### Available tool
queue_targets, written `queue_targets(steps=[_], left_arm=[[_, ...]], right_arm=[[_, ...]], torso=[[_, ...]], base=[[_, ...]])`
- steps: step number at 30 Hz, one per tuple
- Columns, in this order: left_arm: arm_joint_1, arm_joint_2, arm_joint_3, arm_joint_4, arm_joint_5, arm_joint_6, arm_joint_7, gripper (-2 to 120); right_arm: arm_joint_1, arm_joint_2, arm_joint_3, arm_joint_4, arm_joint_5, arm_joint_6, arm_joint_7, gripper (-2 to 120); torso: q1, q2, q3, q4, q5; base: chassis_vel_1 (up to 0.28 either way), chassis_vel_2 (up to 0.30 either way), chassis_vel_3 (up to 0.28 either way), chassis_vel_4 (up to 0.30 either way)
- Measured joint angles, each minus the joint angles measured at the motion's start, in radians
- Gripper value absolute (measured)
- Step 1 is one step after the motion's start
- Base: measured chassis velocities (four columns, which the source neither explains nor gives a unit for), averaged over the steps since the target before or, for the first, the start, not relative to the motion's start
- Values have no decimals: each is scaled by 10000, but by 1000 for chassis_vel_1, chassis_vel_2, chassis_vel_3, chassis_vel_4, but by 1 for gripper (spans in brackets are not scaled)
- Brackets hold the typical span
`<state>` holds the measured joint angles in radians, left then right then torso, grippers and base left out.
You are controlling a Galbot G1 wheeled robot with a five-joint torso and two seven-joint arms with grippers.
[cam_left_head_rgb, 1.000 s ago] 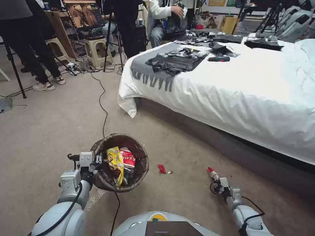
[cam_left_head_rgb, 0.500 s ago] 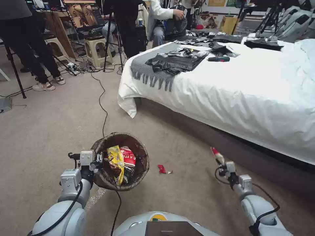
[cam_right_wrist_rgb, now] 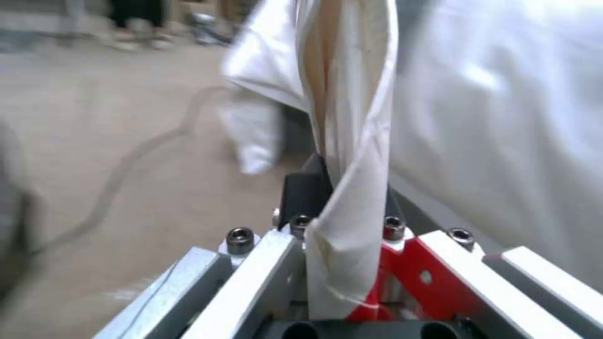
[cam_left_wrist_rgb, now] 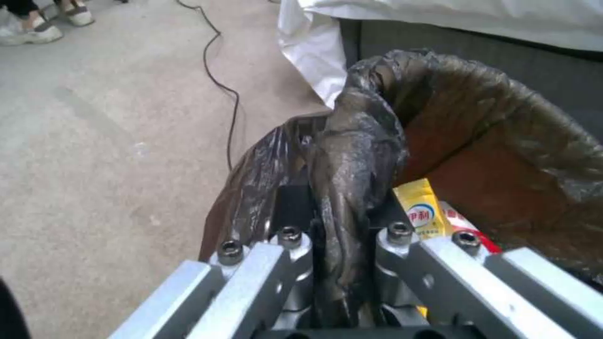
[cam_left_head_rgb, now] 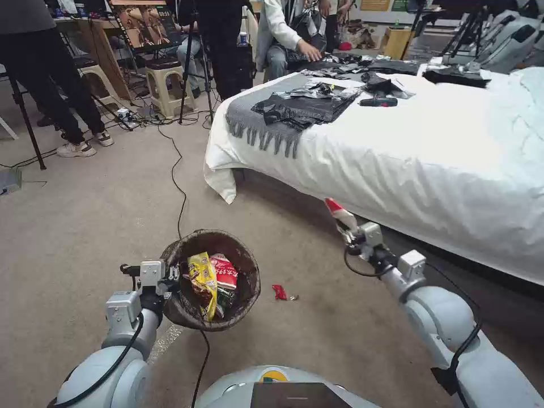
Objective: Pick up the trash bin, then pick up the garbage from the floor and place it into the trash bin.
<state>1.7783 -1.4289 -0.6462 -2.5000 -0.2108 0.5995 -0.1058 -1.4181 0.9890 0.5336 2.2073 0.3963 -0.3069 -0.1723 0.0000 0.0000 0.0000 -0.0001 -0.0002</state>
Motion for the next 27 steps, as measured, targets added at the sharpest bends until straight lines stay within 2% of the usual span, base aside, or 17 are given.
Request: queue_targets(steps=[4,5,8,10,17,18,21,27], left_arm=[[52,69,-4,0,44,8,-12,7],[52,69,-4,0,44,8,-12,7],[17,317,-72,0,32,10,-26,7],[12,344,-79,0,32,10,-27,7],[-53,241,-28,0,30,10,-76,7],[-53,241,-28,0,30,10,-76,7],[-58,118,-12,0,94,10,-90,7],[2,62,-60,0,128,9,-103,7]], right_arm=[[995,-239,-1518,588,389,-635,155,0],[995,-239,-1518,588,389,-635,155,0],[2109,-346,-2746,803,992,-1250,159,0],[2283,-371,-2946,803,1049,-1294,160,0],[4379,-676,-5497,434,1539,-1552,155,0],[4379,-676,-5497,434,1539,-1552,155,0],[4881,-673,-6460,313,1650,-1651,151,0],[4961,-558,-7158,220,1624,-1671,128,0]], torso=[[0,0,0,3,2],[0,0,0,3,2],[0,0,0,-1,0],[0,0,0,1,2],[0,0,1,3,0],[0,0,1,3,0],[0,0,0,2,-1],[0,0,0,0,1]], base=[[0,0,0,0],[0,0,0,0],[0,0,0,0],[0,0,0,0],[0,0,0,0],[0,0,0,0],[0,0,0,0],[0,0,0,0]])
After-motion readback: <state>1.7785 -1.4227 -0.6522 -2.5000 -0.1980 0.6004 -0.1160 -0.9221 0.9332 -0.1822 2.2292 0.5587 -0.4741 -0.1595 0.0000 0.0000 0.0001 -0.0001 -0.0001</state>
